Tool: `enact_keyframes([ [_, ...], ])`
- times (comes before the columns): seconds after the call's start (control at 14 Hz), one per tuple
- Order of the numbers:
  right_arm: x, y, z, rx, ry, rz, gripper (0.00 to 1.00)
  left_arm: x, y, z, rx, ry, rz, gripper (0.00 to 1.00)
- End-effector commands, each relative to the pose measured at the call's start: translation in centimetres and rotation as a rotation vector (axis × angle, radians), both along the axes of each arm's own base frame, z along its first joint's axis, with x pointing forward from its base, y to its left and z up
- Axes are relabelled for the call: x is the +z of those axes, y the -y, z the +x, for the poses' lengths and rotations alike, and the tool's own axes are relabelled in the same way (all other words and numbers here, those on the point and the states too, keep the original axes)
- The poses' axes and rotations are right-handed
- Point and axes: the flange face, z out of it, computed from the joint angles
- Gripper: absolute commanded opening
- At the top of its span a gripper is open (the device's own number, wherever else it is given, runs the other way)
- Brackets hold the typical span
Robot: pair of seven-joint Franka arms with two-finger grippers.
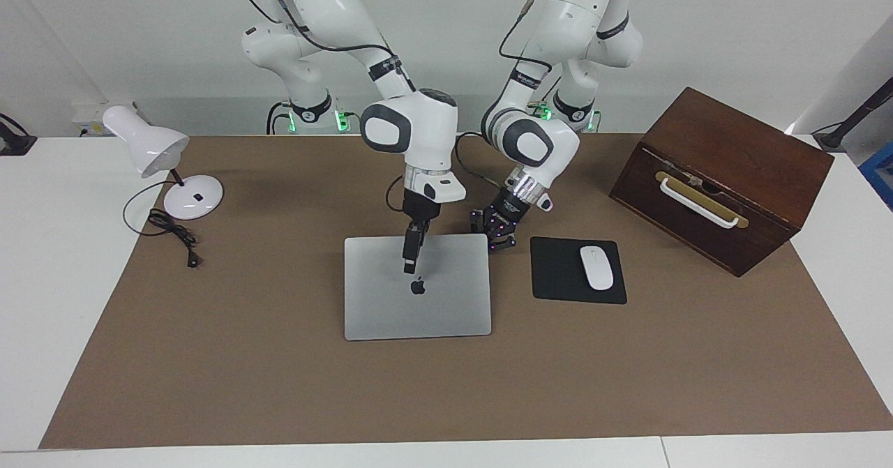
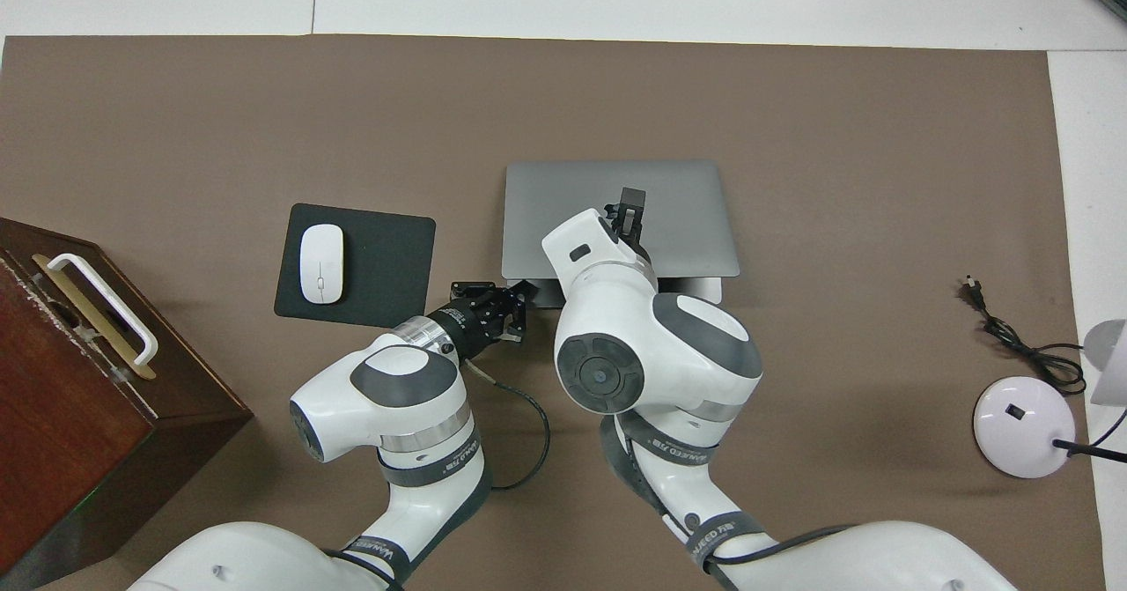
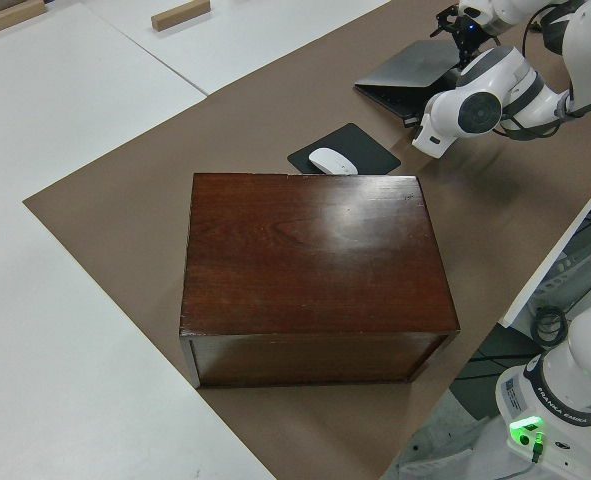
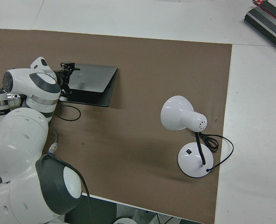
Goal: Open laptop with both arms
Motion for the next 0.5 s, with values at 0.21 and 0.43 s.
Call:
enact_keyframes([
  [0.21, 1.16, 0.24, 1.86, -0.039, 0.021, -0.022, 1.00, -3.72, 0.45, -1.24, -0.011, -0.050, 0.056, 0.00],
  [0.43, 1.20, -0.05, 1.40, -0.062, -0.005, -0.029, 1.00, -3.72, 0.45, -1.24, -0.011, -0.050, 0.056, 0.00],
])
